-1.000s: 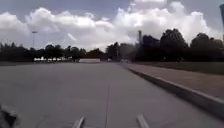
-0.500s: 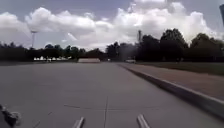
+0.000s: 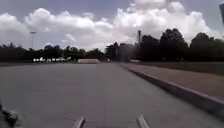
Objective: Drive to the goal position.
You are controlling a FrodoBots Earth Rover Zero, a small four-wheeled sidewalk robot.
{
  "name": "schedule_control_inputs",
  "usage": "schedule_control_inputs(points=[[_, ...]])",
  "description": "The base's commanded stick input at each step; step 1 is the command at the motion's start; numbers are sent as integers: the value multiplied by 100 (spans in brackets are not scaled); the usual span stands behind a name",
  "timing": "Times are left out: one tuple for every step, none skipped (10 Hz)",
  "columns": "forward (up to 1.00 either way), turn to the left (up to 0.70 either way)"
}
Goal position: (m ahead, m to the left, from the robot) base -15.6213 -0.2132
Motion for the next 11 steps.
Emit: schedule_control_inputs(points=[[70,0],[70,0],[70,0],[70,0],[70,0],[70,0],[70,0],[70,0],[70,0],[70,0],[70,0]])
